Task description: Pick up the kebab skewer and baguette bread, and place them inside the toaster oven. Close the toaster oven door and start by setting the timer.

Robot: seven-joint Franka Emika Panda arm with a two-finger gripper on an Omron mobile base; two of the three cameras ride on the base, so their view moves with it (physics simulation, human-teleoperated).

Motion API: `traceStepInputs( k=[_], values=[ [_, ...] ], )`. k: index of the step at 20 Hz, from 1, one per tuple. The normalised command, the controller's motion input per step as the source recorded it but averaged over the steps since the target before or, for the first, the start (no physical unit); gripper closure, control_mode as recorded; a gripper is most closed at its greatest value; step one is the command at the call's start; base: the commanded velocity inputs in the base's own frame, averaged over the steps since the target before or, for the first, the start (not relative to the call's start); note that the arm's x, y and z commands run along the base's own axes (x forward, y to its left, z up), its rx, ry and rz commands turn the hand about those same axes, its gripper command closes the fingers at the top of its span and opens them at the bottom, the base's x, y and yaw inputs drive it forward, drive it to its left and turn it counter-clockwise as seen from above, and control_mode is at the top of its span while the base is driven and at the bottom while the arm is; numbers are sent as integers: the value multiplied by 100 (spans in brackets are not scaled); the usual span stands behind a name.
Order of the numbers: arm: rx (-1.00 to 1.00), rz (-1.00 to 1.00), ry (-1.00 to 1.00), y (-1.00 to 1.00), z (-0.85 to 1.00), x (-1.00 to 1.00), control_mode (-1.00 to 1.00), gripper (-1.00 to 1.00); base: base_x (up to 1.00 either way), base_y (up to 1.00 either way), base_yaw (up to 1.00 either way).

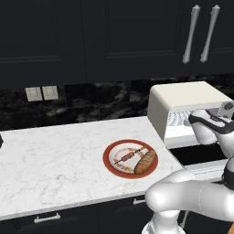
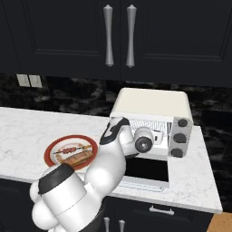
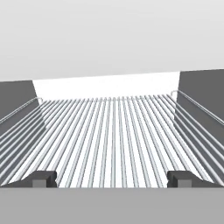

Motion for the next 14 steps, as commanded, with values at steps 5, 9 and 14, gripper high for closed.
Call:
traceStepInputs(
  k=[5,9,14],
  values=[
    [0,0,0,0,0,18,-100,-100,0,0,0],
    [0,0,0,0,0,21,-100,-100,0,0,0],
    [0,0,1,0,-4,16,-100,-100,0,0,0]
  ],
)
